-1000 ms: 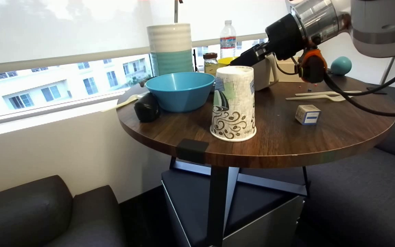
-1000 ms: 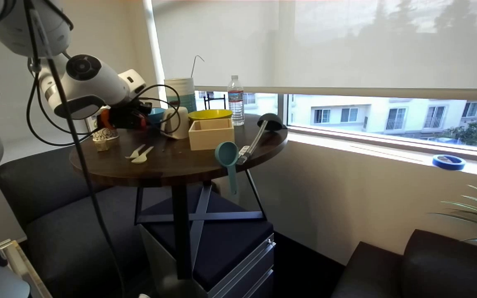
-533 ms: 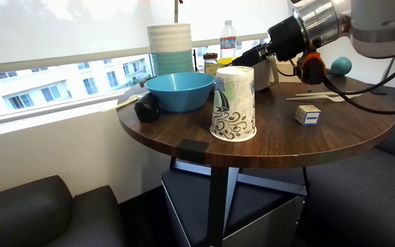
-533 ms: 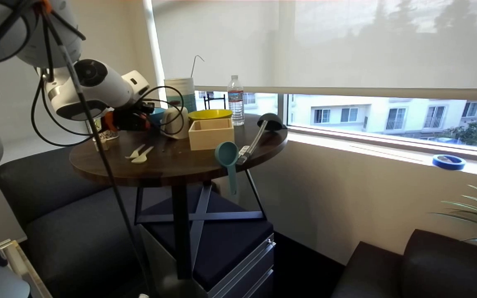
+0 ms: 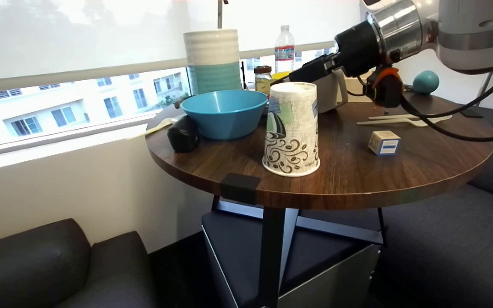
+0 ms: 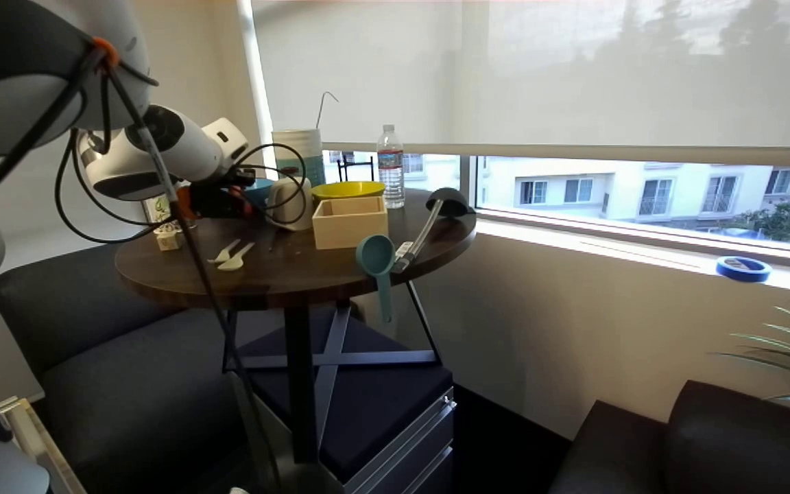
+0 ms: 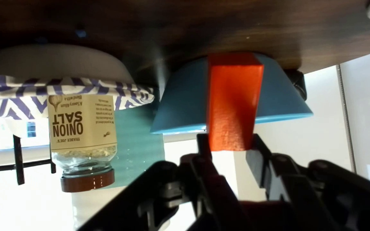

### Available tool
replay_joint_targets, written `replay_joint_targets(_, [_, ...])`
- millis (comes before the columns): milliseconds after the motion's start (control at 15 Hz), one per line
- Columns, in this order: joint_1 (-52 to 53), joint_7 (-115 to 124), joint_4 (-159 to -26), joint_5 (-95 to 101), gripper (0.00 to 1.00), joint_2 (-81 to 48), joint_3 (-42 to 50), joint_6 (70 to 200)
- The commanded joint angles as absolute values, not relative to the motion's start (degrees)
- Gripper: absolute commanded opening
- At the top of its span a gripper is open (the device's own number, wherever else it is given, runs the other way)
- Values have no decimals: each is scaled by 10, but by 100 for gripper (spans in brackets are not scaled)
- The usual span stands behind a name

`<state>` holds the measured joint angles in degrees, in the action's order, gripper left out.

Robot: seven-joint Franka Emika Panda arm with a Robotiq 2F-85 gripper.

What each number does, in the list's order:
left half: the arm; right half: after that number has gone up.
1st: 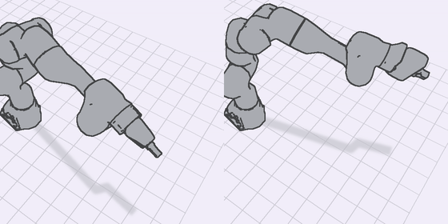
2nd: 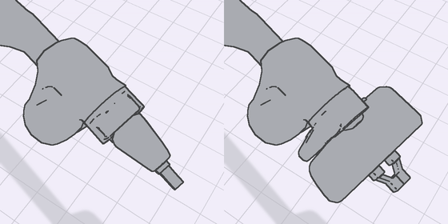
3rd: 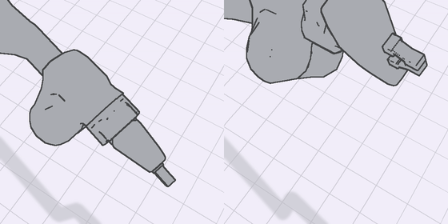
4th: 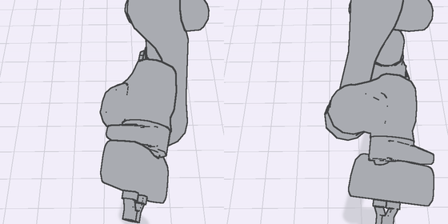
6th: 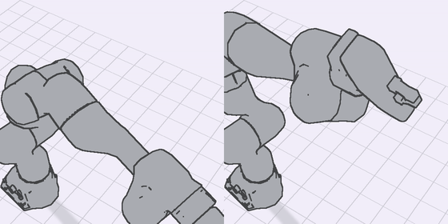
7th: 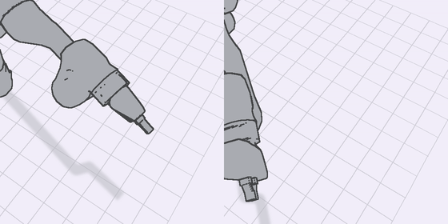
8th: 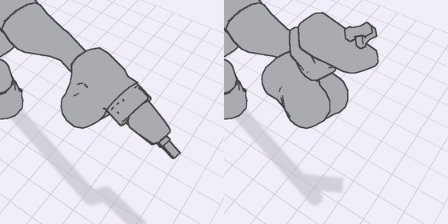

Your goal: Pick up the red block and place it standing lengthwise on the table, pick up the paper cup and cover the red block on the table

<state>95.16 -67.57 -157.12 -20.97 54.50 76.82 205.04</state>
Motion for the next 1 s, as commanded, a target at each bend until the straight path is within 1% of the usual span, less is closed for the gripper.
replay_joint_targets(0, [969,-710,-1571,-204,8,580,779,2067])
replay_joint_targets(933, [1002,-757,-1572,-205,8,638,812,2105])
